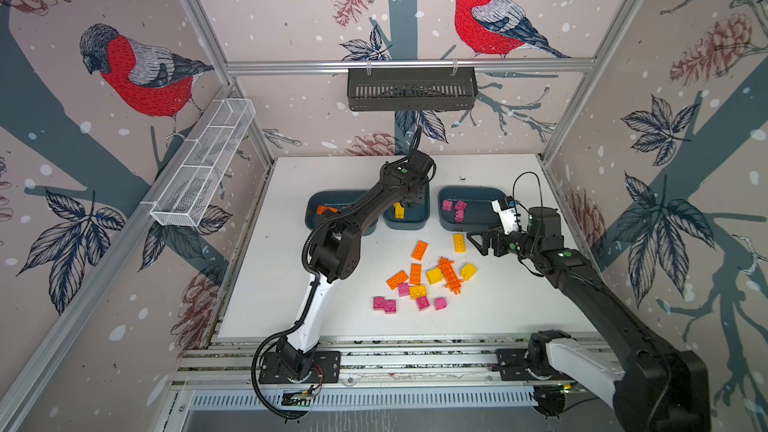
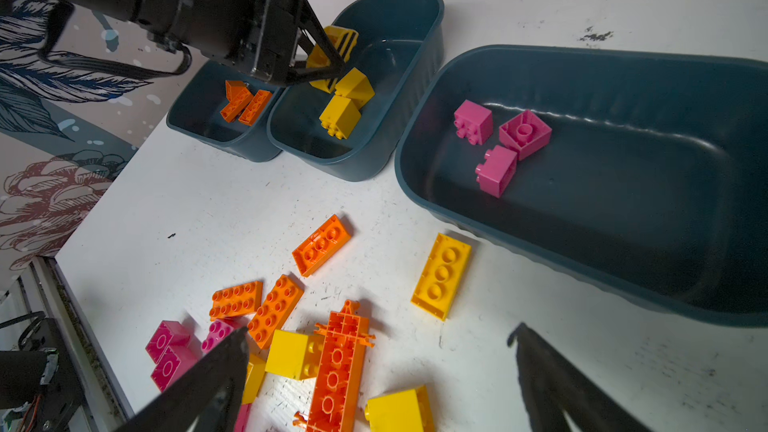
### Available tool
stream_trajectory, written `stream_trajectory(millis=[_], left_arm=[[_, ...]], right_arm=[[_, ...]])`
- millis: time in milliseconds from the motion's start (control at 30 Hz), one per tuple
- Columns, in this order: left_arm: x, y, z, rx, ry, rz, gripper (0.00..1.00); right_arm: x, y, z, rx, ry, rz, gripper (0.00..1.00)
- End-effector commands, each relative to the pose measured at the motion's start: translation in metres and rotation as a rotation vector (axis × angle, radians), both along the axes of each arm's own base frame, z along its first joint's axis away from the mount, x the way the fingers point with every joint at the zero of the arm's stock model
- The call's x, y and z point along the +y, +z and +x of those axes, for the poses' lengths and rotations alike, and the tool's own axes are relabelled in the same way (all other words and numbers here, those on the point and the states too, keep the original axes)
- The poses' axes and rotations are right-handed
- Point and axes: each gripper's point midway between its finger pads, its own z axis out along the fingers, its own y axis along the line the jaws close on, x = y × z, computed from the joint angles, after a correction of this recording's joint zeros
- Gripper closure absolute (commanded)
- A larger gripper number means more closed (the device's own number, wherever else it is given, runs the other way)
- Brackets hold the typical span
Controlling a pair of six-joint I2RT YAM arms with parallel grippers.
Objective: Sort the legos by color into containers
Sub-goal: 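Carry the yellow brick to the middle bin and release it, then lower the left gripper onto an orange 2x4 brick and grasp it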
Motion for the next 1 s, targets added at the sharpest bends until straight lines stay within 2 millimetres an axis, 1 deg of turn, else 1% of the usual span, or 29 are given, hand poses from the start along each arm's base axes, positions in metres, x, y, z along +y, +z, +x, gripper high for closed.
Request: stream_trajectory(millis=[0,67,133,167,200,333,467,567,600,700,833,900,967], left_arm=[[-0.003,-0.016,-0.005,0.055,-0.013,-0.005,0.69],[0.000,-0.024,-0.005,0.064,-0.004,0.013,0.66],[0.000,-0.028,-0.005,0.070,-0.002,0.016,0.54],[0.001,-0.029,-0.005,0.075,0.000,0.014,0.43],[0.001,-0.027,-0.006,0.076,0.002,0.013,0.37],[0.008,-0.013,-0.015,0.077,0.002,0.015,0.22],[0.020,0.005,-0.043,0.090,-0.029,0.005,0.18],[0.032,0.016,-0.073,0.103,-0.066,0.011,0.18],[0.038,0.015,-0.085,0.113,-0.080,0.015,0.18],[0.046,0.024,-0.119,0.124,-0.143,-0.021,0.18],[0.064,0.025,-0.152,0.155,-0.186,-0.020,0.19],[0.065,0.028,-0.170,0.154,-0.242,-0.012,0.19],[0.066,0.025,-0.184,0.144,-0.288,0.005,0.19]], right_arm=[[-0.001,0.005,0.004,-0.025,0.002,-0.011,0.01],[-0.002,0.005,0.005,-0.024,0.000,-0.014,0.00],[-0.002,0.005,0.005,-0.023,0.000,-0.014,0.01],[-0.002,0.005,0.005,-0.022,0.000,-0.013,0.01],[-0.002,0.005,0.005,-0.020,0.000,-0.011,0.01],[-0.002,0.005,0.004,-0.020,0.001,-0.009,0.01],[-0.001,0.004,0.004,-0.017,0.001,-0.008,0.00],[-0.001,0.003,0.003,-0.016,0.003,-0.005,0.01],[-0.001,0.003,0.004,-0.016,0.005,-0.004,0.00],[0.001,0.003,0.004,-0.011,0.012,0.005,0.01],[0.004,0.001,0.003,-0.006,0.021,0.009,0.01],[0.004,0.000,0.003,-0.003,0.023,0.009,0.01],[0.005,-0.001,0.002,0.000,0.026,0.008,0.01]])
